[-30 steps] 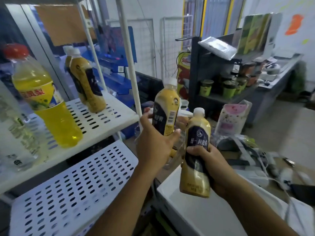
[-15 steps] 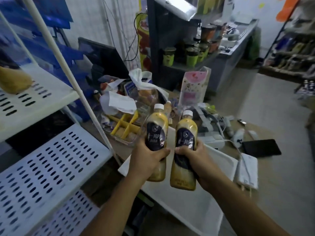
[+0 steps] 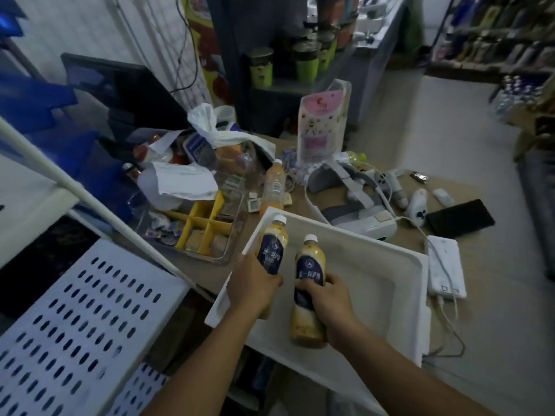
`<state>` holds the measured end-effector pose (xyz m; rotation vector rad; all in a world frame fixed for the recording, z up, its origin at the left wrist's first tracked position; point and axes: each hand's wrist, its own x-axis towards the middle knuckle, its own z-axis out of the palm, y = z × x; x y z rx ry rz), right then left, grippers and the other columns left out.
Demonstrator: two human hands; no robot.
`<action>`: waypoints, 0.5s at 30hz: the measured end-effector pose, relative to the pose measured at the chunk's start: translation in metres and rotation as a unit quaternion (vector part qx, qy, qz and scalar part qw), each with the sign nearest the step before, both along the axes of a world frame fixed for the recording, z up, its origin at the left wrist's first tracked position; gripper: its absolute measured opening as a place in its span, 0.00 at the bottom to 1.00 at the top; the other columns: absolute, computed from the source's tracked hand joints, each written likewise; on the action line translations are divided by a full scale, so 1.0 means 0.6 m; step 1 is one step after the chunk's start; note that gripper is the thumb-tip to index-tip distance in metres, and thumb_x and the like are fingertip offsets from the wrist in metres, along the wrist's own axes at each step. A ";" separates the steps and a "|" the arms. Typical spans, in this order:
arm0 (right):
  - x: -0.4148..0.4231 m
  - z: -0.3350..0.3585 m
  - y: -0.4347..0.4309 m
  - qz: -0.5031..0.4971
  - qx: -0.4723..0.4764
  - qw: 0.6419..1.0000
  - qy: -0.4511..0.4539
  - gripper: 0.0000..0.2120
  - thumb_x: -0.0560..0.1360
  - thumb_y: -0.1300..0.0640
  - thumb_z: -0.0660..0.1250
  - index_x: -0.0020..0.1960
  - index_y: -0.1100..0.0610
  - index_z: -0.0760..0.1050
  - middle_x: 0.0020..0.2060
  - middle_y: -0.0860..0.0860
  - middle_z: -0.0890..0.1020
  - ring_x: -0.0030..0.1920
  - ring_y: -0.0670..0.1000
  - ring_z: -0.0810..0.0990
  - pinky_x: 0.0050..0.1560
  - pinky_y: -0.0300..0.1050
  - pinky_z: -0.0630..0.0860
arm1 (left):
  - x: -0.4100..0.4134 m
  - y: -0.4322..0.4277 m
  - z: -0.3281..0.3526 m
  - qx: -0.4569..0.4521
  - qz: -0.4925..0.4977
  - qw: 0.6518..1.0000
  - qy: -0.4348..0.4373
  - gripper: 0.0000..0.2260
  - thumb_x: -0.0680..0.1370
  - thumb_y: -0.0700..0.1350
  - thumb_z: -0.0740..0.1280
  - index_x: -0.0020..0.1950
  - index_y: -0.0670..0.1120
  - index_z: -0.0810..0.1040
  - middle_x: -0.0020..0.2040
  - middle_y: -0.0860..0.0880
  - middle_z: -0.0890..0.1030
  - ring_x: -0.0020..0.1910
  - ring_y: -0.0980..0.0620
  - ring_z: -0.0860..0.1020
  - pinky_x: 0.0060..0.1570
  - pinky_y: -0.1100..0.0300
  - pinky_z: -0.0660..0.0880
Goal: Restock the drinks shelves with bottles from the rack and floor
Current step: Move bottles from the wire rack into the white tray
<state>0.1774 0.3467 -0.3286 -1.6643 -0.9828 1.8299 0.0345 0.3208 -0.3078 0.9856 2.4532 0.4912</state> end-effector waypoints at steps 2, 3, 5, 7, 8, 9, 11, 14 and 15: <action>-0.017 -0.020 -0.001 -0.014 0.009 0.998 -0.052 0.21 0.67 0.55 0.77 0.57 0.54 0.74 0.46 0.53 0.83 0.44 0.55 0.84 0.45 0.54 0.83 | -0.004 0.014 -0.021 -0.011 -0.034 0.999 0.024 0.25 0.67 0.53 0.75 0.60 0.48 0.73 0.56 0.47 0.76 0.52 0.45 0.78 0.49 0.52 0.77; -0.025 -0.027 0.000 -0.020 0.011 0.997 -0.073 0.19 0.67 0.55 0.77 0.56 0.54 0.75 0.45 0.53 0.83 0.44 0.55 0.84 0.48 0.56 0.83 | -0.004 0.019 -0.032 -0.016 -0.049 0.998 0.031 0.24 0.68 0.53 0.75 0.60 0.47 0.73 0.57 0.47 0.76 0.53 0.45 0.78 0.51 0.52 0.77; -0.037 -0.041 0.002 -0.032 0.012 0.995 -0.096 0.17 0.68 0.53 0.76 0.54 0.55 0.77 0.45 0.54 0.84 0.44 0.56 0.84 0.50 0.58 0.82 | -0.003 0.023 -0.054 -0.023 -0.073 0.996 0.036 0.27 0.72 0.53 0.73 0.66 0.47 0.68 0.62 0.46 0.74 0.58 0.44 0.76 0.53 0.52 0.75; -0.047 -0.053 0.006 -0.045 0.012 0.993 -0.107 0.15 0.69 0.52 0.75 0.52 0.56 0.79 0.44 0.54 0.84 0.44 0.56 0.84 0.51 0.58 0.82 | -0.005 0.021 -0.076 -0.015 -0.094 0.995 0.035 0.29 0.77 0.53 0.69 0.73 0.46 0.62 0.67 0.46 0.72 0.62 0.44 0.75 0.56 0.51 0.75; -0.052 -0.058 0.009 -0.051 0.013 0.993 -0.109 0.14 0.69 0.52 0.75 0.52 0.56 0.80 0.44 0.54 0.84 0.44 0.56 0.84 0.51 0.57 0.82 | -0.008 0.018 -0.086 -0.009 -0.105 0.994 0.035 0.29 0.78 0.52 0.67 0.75 0.46 0.60 0.68 0.46 0.72 0.63 0.45 0.75 0.58 0.51 0.76; -0.057 -0.064 0.012 -0.055 0.014 0.992 -0.109 0.12 0.70 0.53 0.74 0.51 0.56 0.80 0.44 0.54 0.84 0.44 0.56 0.84 0.51 0.57 0.82 | -0.011 0.016 -0.094 -0.005 -0.115 0.993 0.035 0.27 0.80 0.50 0.65 0.76 0.46 0.59 0.68 0.46 0.72 0.64 0.46 0.75 0.59 0.50 0.75; -0.068 -0.074 0.015 -0.052 0.017 0.993 -0.104 0.10 0.71 0.54 0.73 0.51 0.56 0.80 0.43 0.54 0.84 0.44 0.55 0.83 0.51 0.55 0.82 | -0.018 0.012 -0.103 0.013 -0.132 0.991 0.029 0.23 0.81 0.47 0.62 0.75 0.48 0.61 0.67 0.47 0.73 0.64 0.47 0.74 0.60 0.52 0.74; -0.084 -0.085 0.014 -0.041 0.028 0.993 -0.105 0.11 0.73 0.55 0.73 0.53 0.57 0.79 0.44 0.53 0.84 0.44 0.52 0.82 0.45 0.49 0.81 | -0.022 0.011 -0.106 0.040 -0.132 0.990 0.010 0.18 0.82 0.46 0.60 0.71 0.49 0.66 0.63 0.48 0.75 0.60 0.49 0.75 0.55 0.56 0.72; -0.088 -0.087 0.014 -0.039 0.034 0.993 -0.106 0.11 0.73 0.54 0.72 0.54 0.56 0.78 0.45 0.53 0.83 0.44 0.52 0.82 0.43 0.47 0.80 | -0.021 0.011 -0.105 0.047 -0.127 0.991 0.005 0.17 0.82 0.46 0.60 0.71 0.49 0.66 0.63 0.49 0.75 0.59 0.49 0.75 0.54 0.57 0.72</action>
